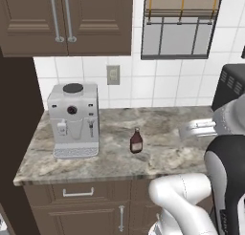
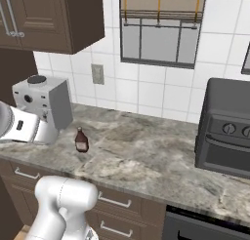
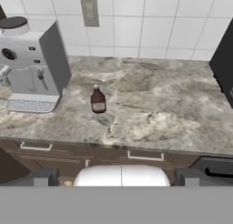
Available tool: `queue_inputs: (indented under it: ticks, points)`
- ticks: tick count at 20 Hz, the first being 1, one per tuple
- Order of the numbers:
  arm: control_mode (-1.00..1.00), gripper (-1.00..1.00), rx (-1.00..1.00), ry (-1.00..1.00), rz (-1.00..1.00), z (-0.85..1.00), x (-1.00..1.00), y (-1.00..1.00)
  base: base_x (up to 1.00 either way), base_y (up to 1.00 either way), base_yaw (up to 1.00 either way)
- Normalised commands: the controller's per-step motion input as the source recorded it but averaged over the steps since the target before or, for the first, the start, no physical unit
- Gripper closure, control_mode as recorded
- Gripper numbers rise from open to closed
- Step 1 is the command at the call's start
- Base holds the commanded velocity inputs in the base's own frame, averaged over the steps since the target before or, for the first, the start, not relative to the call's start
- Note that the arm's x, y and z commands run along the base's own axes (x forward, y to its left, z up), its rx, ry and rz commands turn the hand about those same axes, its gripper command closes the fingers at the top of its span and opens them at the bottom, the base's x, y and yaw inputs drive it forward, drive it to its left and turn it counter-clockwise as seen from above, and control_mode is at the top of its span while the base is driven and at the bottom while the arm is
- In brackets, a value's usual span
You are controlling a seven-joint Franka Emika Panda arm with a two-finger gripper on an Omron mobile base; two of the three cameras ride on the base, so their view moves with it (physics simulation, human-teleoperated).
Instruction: Place the ketchup and ketchup from the counter to the top shelf of the fridge. If the existing items in the fridge are on the top shelf, move them to other shelves.
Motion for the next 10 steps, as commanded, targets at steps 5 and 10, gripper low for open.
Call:
queue_inputs:
  ticks: [5, 10]
  points:
    - [-1.0, -1.0, 0.0, 0.07, 0.0, -0.52, 0.39, 0.05, 0.0, 0.0, 0.0]
    - [-1.0, -1.0, 0.0, 0.09, 0.01, -0.59, 0.75, 0.0, 0.0, 0.0, 0.0]
